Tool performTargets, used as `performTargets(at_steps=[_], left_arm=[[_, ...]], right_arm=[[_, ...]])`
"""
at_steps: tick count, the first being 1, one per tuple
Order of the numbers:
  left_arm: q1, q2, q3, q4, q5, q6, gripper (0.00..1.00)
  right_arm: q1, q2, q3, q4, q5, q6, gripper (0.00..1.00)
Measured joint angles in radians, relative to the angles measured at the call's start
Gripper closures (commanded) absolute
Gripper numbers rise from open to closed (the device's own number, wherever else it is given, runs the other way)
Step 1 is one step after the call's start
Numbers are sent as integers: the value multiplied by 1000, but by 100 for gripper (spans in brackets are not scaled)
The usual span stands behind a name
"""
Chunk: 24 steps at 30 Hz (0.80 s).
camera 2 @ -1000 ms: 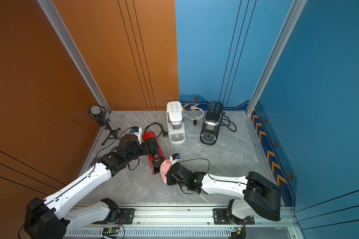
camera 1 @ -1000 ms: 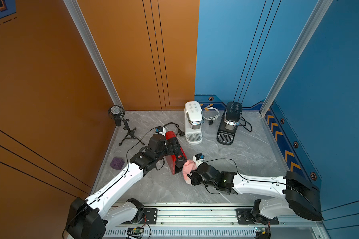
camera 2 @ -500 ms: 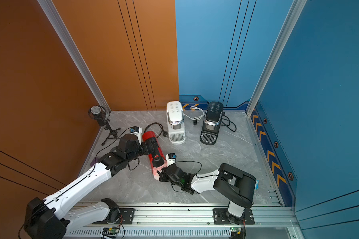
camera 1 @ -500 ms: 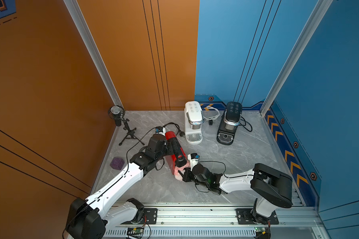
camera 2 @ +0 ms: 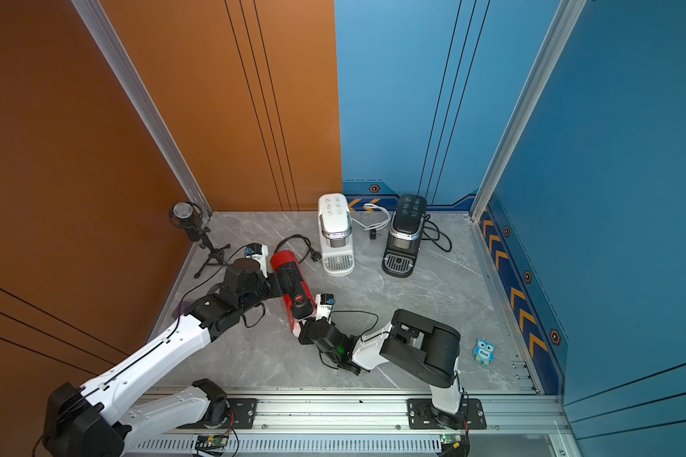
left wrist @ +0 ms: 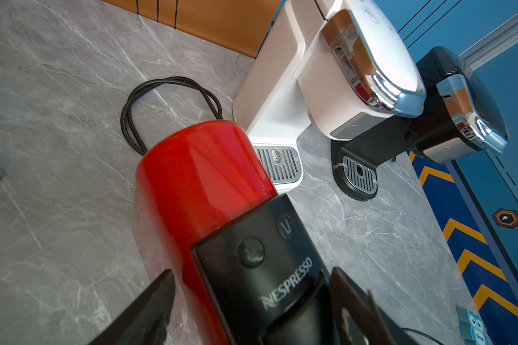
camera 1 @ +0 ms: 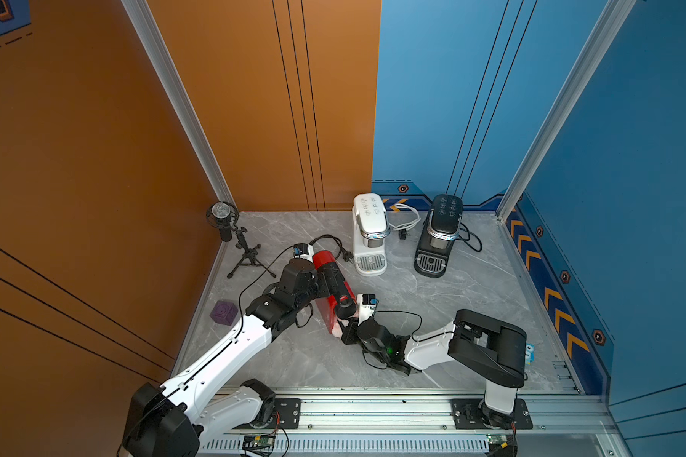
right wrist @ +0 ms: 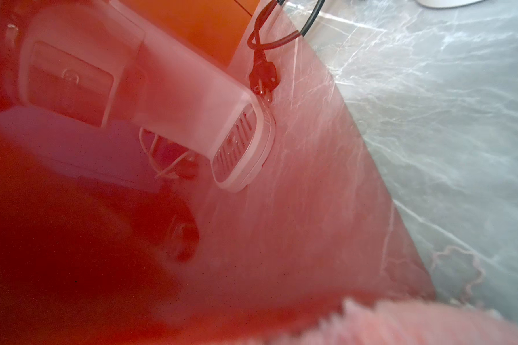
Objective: Wipe the surface of a coffee machine
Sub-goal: Wipe the dirt from the surface of the coffee machine.
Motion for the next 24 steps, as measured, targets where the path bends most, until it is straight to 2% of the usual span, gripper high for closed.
performTargets(at_steps=[5,16,24], left_arm=[[0,-11,-36,45,-2,-34,20],[0,-28,-81,98,-23,-82,20],[8,-112,-150,112,-77,-123,21]], right_arm=[[-12,18,-12,82,-33,60,100],[-19,13,-62,195,-77,90,100],[-14,-16,-72,193,-82,73,100]])
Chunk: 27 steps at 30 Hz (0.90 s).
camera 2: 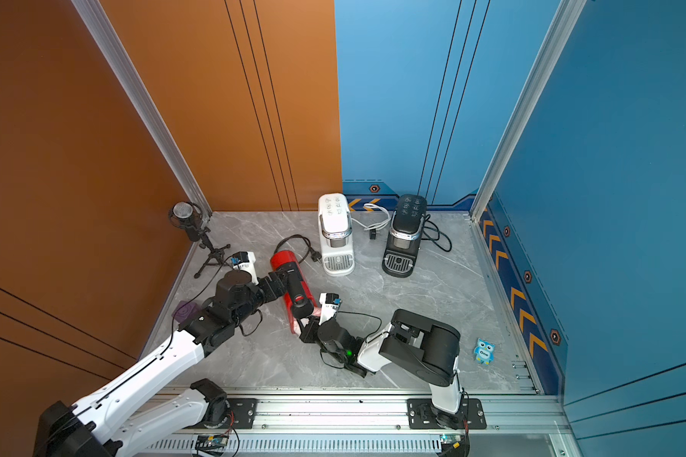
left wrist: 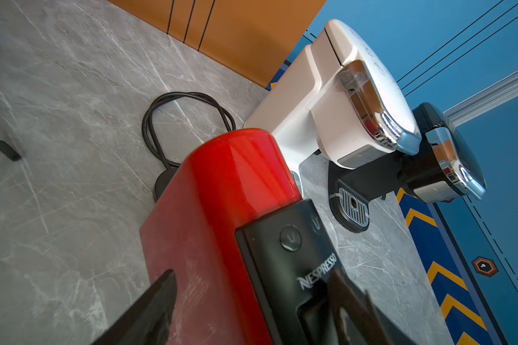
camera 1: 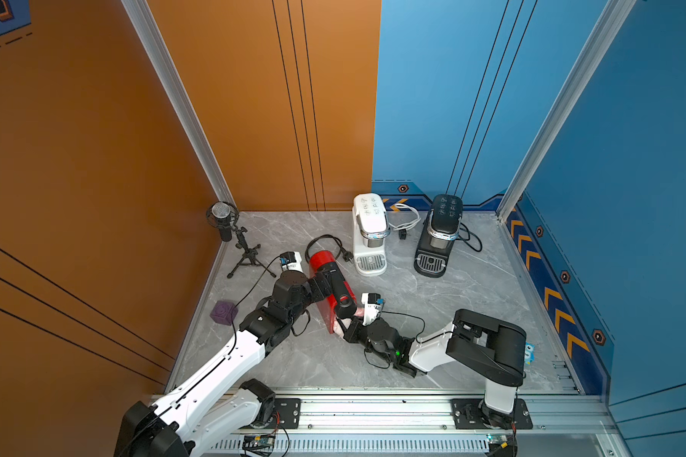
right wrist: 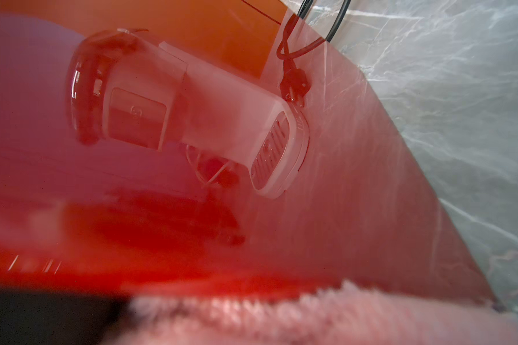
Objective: Wipe the surface of a coffee machine
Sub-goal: Wipe the dirt from the surface of the coffee machine.
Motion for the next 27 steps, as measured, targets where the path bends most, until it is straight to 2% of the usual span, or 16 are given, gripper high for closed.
performTargets(at_steps=[4,11,16,20,27], left_arm=[[5,-22,-13,-8,-5,-3,21],[13,-42,-15,-46,-23,-3,21],[15,-61,-14,-77,-23,-2,21],[7,-77,-14,-224,-25,10,20],[-48,-32,65,-385,-45,47,17]], right_arm=[[-2,36,24,7,10,-3,100],[-6,204,71,121,42,35,100],[4,208,73,122,68,70,100],[15,174,32,122,68,77,100],[58,-3,-43,14,68,34,100]])
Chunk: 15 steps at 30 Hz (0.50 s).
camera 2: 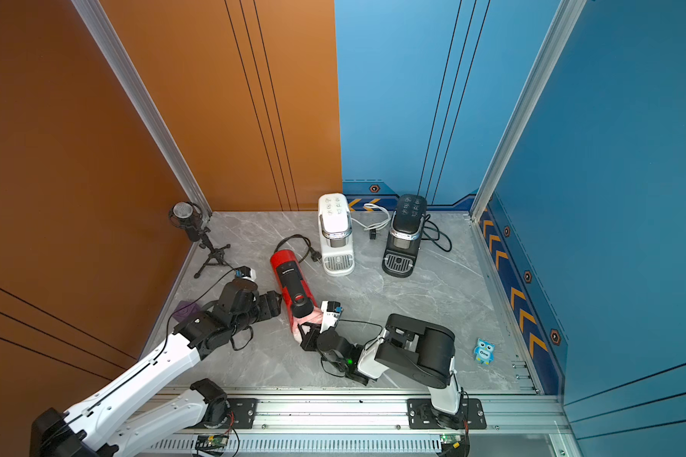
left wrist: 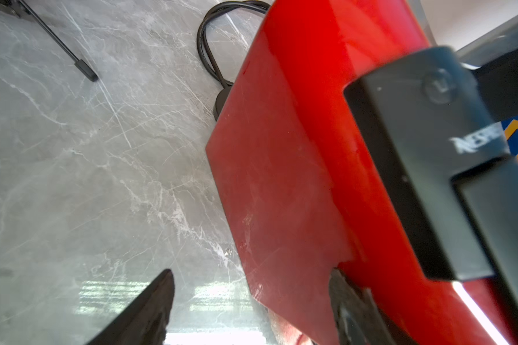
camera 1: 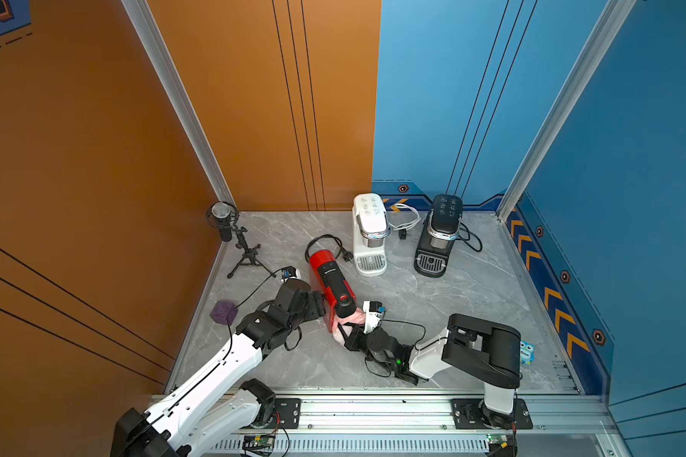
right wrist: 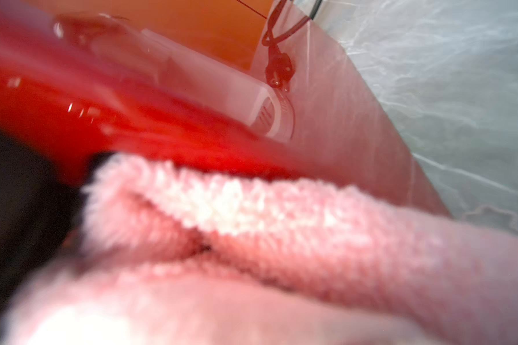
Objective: Wipe the surface of a coffee machine
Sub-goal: Wipe the dirt from the surface of the coffee machine.
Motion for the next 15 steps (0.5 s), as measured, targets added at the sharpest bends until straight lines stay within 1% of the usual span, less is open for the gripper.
performTargets(at_steps=[2,6,11,15], left_arm=[[-8,3,27,-24,-16,8,16],[-20,-10,59,-40,-34,18,15],[-42,8,114,-41,-37,33,15],[-53,22,127,-39,-47,34,15]], right_arm=[[-5,-20,5,-25,-4,-13,100],[-29,-5,41,-64,-21,-23,100],[-66,93,119,-74,-57,-37,100],[-83,154,154,-57,-69,-33,100]])
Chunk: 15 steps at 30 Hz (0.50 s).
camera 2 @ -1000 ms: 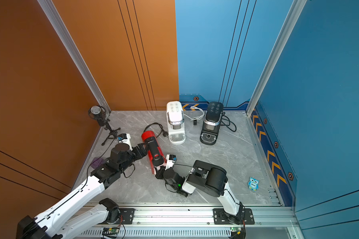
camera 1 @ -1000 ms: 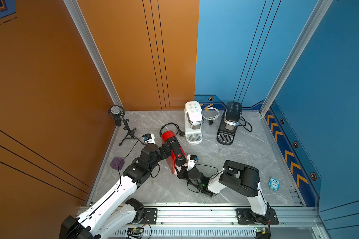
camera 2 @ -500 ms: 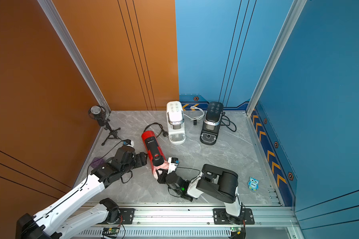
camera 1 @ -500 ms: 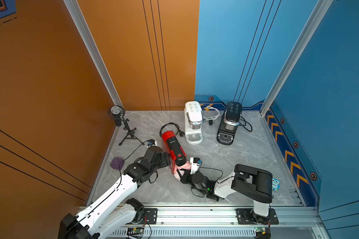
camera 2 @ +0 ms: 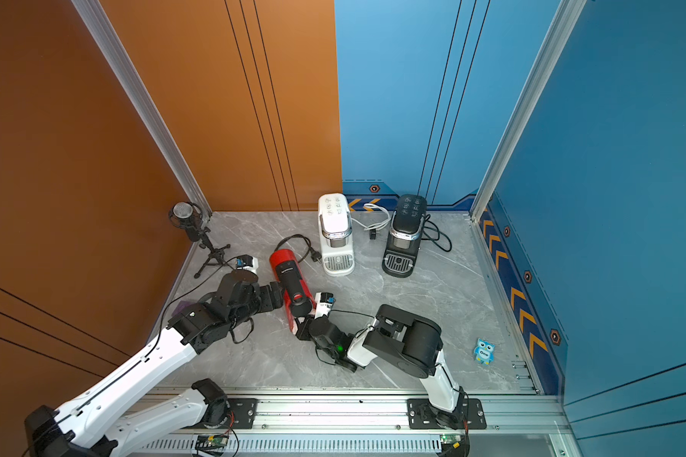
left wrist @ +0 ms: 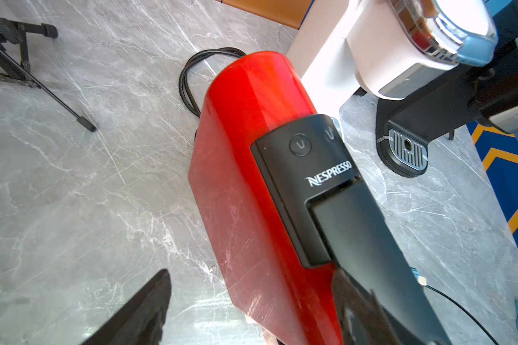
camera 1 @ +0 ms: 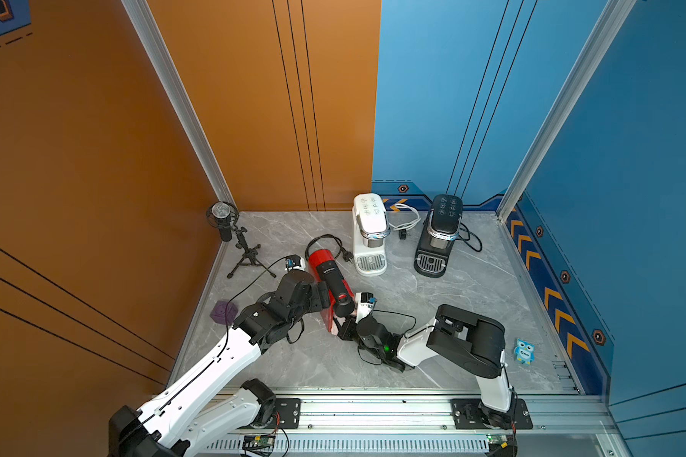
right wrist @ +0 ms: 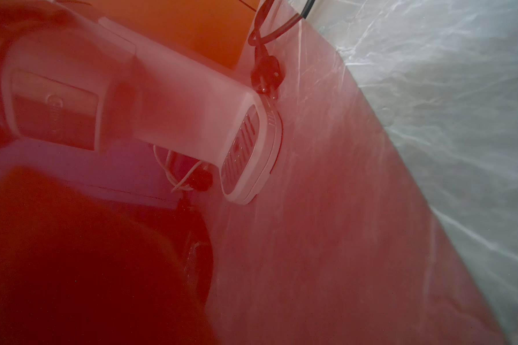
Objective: Wipe the surface of a coffee machine
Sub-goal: Wipe the dirt from the surface of the coffee machine.
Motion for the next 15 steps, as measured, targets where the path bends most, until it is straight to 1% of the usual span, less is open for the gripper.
performTargets(at_steps=[4,8,9,11,15], left_arm=[[-7,9,10,-6,-14,9,15],[-18,32,38,-30,-37,29,15],[-21,40,46,-35,-46,36,15],[-27,51,59,-39,-58,50,10],[-35,62,87,-46,-70,72,10]], right_arm=[[7,3,-3,9,4,11,100],[30,-7,-43,30,25,21,100],[39,-23,-58,26,31,22,100],[58,-70,-89,-11,38,17,100],[77,-160,-101,-109,38,-10,100]])
